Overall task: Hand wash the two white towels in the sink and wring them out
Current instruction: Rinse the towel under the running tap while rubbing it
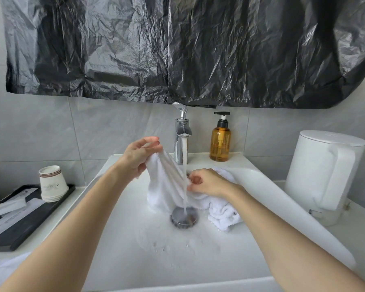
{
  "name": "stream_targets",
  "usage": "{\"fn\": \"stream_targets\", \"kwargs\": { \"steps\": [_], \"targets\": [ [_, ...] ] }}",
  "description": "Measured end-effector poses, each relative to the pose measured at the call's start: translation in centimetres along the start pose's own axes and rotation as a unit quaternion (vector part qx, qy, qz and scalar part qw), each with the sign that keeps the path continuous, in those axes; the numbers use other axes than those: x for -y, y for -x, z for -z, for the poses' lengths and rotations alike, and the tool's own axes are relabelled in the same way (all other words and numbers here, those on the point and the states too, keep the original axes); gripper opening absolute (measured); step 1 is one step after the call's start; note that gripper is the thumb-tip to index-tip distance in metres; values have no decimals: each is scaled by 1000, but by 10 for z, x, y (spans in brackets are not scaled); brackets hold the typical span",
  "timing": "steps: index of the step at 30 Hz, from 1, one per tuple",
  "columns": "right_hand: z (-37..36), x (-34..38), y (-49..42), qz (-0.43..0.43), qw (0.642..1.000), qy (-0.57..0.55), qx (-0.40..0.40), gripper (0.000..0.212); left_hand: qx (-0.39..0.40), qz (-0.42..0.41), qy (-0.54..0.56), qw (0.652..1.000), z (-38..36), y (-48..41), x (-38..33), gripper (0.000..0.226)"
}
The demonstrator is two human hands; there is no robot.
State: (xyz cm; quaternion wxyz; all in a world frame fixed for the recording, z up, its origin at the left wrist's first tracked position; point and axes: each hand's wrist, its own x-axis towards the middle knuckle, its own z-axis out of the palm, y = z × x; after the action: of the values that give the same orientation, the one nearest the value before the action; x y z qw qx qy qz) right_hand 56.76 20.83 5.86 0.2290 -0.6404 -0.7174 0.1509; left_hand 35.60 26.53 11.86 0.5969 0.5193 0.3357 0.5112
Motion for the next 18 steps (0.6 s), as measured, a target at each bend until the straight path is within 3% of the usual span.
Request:
{"fn": "stream_targets", "kwargs": {
  "steps": [5, 7, 10, 12, 14, 16, 18],
  "targets": [
    [25, 7, 4, 27, 990, -90, -108, 23, -63, -47, -10, 997, 17, 2, -8, 23],
    [38, 17, 3, 37, 977, -90, -187, 19, -33, -42, -35, 998, 24, 2, -9, 23],
    [45, 23, -2, 25, 957, -113, -266, 17, 74, -13, -103, 992, 26, 5, -9, 32],
    [46, 21, -1, 30, 958, -163, -236, 5, 151, -12, -230, 961, 22, 10, -7, 43],
    [47, 18, 4, 54, 969, -184, -155, 18, 178, -16, -355, 918, 16, 12, -5, 41],
    [46, 13, 7, 66, 991, -78, -89, 30, 128, -55, -480, 866, 12, 14, -6, 29],
    [42, 13, 11, 51, 995, -7, -86, 24, 74, -136, -545, 824, 14, 8, -6, 25]
  ]
}}
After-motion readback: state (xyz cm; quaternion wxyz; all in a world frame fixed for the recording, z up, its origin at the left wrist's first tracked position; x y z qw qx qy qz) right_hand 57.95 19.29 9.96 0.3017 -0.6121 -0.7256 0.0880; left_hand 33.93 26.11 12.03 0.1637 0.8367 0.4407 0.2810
